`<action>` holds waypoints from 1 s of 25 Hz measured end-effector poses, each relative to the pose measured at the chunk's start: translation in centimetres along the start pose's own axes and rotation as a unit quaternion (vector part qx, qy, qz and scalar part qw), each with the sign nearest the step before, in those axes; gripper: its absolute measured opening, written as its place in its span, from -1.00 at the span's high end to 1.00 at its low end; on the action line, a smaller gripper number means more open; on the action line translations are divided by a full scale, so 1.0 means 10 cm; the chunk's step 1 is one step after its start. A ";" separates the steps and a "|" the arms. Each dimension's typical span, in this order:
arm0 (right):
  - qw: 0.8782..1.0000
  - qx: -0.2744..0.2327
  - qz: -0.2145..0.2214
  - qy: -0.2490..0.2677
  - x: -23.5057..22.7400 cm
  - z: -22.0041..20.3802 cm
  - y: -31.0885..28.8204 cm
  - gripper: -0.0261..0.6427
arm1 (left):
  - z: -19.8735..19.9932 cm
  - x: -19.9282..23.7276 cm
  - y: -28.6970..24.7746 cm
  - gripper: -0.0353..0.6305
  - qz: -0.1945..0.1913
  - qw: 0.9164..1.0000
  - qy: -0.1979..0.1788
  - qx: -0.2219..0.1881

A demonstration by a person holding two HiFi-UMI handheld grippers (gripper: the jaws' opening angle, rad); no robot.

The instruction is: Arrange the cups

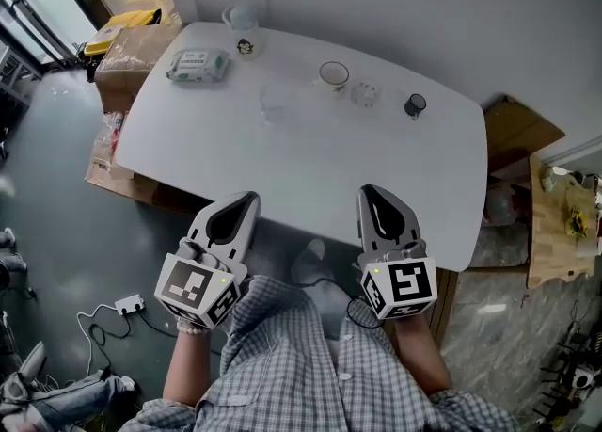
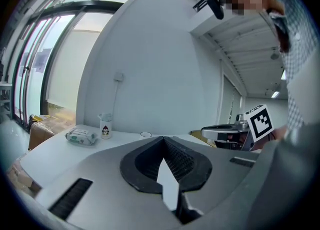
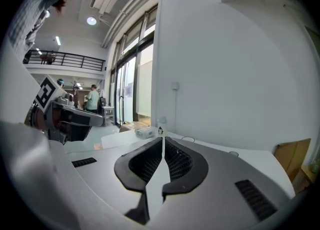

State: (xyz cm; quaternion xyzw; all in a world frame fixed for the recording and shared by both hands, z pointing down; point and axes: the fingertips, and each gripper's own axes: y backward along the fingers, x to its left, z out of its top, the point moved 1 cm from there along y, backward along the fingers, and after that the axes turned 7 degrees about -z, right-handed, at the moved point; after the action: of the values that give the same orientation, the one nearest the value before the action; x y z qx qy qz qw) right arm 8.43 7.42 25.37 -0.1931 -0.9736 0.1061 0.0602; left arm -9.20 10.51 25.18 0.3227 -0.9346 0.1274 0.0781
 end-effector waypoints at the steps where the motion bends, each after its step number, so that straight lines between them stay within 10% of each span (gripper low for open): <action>1: 1.000 0.000 0.005 0.000 -0.04 0.01 -0.08 0.83 | 0.01 0.04 -0.08 0.86 0.004 1.000 0.001 0.001; 25: 0.998 0.045 0.050 -0.009 -0.60 -0.28 -1.23 0.83 | -0.33 1.06 -1.25 0.86 0.074 0.994 -0.023 0.076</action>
State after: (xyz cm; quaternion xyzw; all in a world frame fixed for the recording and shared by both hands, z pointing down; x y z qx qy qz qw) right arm 9.90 -5.50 30.50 -0.2375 -0.9575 0.1545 0.0549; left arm -9.47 -4.22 33.08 0.2608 -0.9451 0.1955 0.0219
